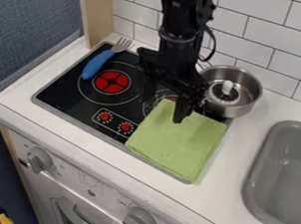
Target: Move the green cloth below the silver pan on the bottom right of burner
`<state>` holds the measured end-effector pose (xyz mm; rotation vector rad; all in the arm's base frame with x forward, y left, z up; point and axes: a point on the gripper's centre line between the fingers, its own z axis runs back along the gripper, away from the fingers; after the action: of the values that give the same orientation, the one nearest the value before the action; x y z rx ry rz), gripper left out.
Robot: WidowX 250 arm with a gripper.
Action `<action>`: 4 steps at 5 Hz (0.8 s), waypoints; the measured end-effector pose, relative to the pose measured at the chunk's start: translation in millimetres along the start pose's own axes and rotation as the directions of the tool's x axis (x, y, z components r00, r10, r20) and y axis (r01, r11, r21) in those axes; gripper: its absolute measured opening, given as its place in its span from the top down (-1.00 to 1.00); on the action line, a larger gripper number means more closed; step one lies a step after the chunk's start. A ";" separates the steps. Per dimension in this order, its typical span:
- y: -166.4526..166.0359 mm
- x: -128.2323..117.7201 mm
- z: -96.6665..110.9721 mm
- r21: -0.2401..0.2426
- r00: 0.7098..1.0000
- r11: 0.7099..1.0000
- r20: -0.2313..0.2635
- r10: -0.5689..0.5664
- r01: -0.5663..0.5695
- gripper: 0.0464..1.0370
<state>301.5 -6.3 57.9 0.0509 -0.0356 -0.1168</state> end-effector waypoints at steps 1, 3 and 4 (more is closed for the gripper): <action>-14.9 2.1 -23.3 -0.003 0.999 1.000 -0.033 -0.030 0.030 -0.93; -25.6 9.9 -46.7 0.003 0.998 1.000 -0.060 -0.027 0.027 -0.93; -24.4 10.9 -49.4 0.001 0.996 0.999 -0.077 -0.038 0.039 -0.93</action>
<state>311.4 -29.4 7.7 0.0587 0.0421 -0.1532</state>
